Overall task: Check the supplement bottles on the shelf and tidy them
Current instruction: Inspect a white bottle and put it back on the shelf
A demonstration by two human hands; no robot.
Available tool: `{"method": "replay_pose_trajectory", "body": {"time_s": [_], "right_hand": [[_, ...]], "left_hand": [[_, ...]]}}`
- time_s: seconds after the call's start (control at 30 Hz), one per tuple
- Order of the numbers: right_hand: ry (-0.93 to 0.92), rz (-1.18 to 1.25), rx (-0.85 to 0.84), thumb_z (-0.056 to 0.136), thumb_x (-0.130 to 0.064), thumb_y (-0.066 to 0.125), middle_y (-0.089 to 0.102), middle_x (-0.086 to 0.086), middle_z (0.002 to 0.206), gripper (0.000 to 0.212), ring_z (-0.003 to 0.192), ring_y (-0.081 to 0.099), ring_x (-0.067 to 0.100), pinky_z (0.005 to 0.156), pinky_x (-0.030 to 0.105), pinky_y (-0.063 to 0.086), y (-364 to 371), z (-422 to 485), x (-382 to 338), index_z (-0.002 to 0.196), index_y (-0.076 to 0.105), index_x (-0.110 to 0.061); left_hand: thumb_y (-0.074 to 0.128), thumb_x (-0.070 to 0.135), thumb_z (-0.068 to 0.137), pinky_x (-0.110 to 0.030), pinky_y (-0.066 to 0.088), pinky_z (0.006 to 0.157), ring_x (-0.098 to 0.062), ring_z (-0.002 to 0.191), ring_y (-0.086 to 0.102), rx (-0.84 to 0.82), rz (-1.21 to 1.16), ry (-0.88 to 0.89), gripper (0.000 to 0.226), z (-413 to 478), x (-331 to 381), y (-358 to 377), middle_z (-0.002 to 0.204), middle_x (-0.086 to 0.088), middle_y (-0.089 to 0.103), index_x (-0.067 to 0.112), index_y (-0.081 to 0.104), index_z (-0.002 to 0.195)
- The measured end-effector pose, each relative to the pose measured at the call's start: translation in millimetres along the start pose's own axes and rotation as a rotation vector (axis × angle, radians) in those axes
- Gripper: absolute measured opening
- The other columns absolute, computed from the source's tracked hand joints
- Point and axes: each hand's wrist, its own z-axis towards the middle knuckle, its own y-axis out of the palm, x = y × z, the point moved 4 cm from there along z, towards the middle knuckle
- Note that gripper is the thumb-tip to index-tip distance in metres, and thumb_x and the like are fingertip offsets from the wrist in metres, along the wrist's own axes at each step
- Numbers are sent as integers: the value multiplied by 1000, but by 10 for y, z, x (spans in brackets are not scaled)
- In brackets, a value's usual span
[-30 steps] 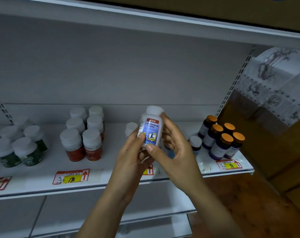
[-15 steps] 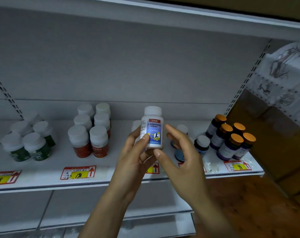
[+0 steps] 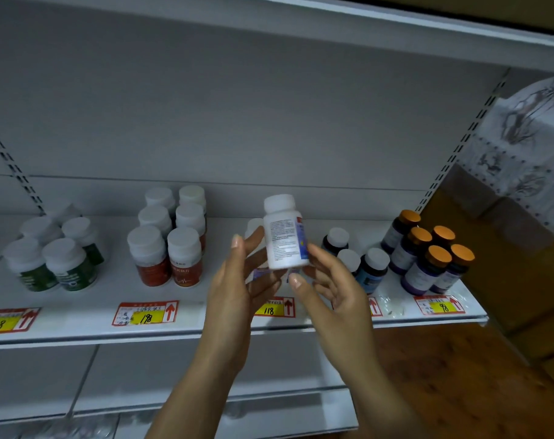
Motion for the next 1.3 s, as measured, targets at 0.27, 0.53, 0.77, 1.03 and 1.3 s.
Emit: {"method": "replay_pose_trajectory", "body": {"time_s": [0.27, 0.53, 0.77, 1.03, 1.3], "right_hand": [[260, 310, 70, 69, -38, 70, 72, 1, 108, 55, 98, 70, 15, 86, 29, 55, 71, 144, 40, 119, 60, -18], [550, 759, -67, 75, -43, 55, 70, 16, 85, 54, 61, 64, 20, 56, 26, 50, 91, 221, 61, 110, 63, -3], [445, 692, -46, 78, -35, 66, 72, 10, 86, 36, 66, 66, 18, 55, 26, 49, 169, 219, 37, 104, 64, -11], [-462, -383, 383, 73, -25, 76, 43, 1, 121, 57, 108, 52, 7, 83, 14, 50, 85, 202, -88, 123, 51, -17], [-783, -667, 297, 84, -22, 66, 46, 5, 127, 41, 114, 51, 23, 94, 28, 46, 269, 38, -144, 123, 52, -19]], "left_hand": [[34, 57, 91, -27, 45, 98, -6, 118, 58, 24, 356, 364, 42, -167, 23, 97, 122, 16, 64, 38, 59, 119], [37, 34, 94, -14, 49, 81, -7, 100, 66, 134, 219, 369, 31, -92, 80, -24, 105, 14, 71, 27, 63, 109], [45, 33, 92, -13, 49, 78, -5, 99, 66, 151, 242, 350, 25, -49, 141, -74, 105, 15, 71, 26, 65, 107], [51, 39, 81, -19, 54, 75, -15, 91, 70, 33, 100, 208, 36, -86, 143, 90, 101, 4, 74, 24, 66, 109], [65, 36, 74, -32, 57, 81, -24, 97, 70, -19, -50, 95, 53, 82, 273, 41, 104, -9, 72, 7, 58, 118]]}}
